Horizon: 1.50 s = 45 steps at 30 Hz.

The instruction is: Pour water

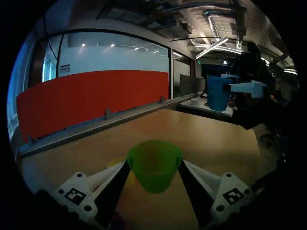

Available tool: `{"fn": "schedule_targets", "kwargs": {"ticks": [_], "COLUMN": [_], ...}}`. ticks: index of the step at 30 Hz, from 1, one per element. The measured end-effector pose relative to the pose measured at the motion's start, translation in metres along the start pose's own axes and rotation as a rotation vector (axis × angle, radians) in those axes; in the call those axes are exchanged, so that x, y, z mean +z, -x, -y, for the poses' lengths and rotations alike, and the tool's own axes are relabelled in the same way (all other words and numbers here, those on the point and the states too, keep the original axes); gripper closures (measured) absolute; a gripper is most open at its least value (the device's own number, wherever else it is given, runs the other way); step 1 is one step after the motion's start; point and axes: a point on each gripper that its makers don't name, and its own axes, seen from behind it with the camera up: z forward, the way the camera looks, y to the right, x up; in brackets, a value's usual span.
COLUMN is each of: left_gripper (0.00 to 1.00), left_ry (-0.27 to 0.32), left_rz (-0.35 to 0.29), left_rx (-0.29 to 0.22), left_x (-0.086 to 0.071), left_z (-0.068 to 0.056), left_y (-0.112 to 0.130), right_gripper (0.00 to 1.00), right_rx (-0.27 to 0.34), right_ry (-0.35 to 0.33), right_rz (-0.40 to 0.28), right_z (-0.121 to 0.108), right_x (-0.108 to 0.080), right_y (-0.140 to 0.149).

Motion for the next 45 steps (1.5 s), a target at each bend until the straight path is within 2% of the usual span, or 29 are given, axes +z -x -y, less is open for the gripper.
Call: {"fn": "schedule_targets", "kwargs": {"ticks": [16, 26, 38, 45], "left_gripper": [0.13, 0.13, 0.12, 0.12], "left_ry": [-0.011, -0.019, -0.021, -0.016], "left_rz": [-0.108, -0.137, -0.193, -0.201], "left_rx": [-0.014, -0.032, 0.021, 0.033], "left_x": [-0.025, -0.042, -0.060, -0.066], "left_z": [0.004, 0.007, 0.003, 0.000], "left_y": [-0.028, -0.034, -0.050, -0.056], "right_gripper": [0.09, 0.09, 0.09, 0.09], "right_rx": [-0.017, -0.029, -0.043, -0.050], "right_ry": [-0.031, -0.053, -0.074, -0.083], "right_rz": [0.004, -0.001, -0.010, -0.013], "right_z": [0.010, 0.019, 0.022, 0.025], "right_x": [0.012, 0.021, 0.029, 0.033], "right_y": [-0.011, -0.020, -0.026, -0.029]}}
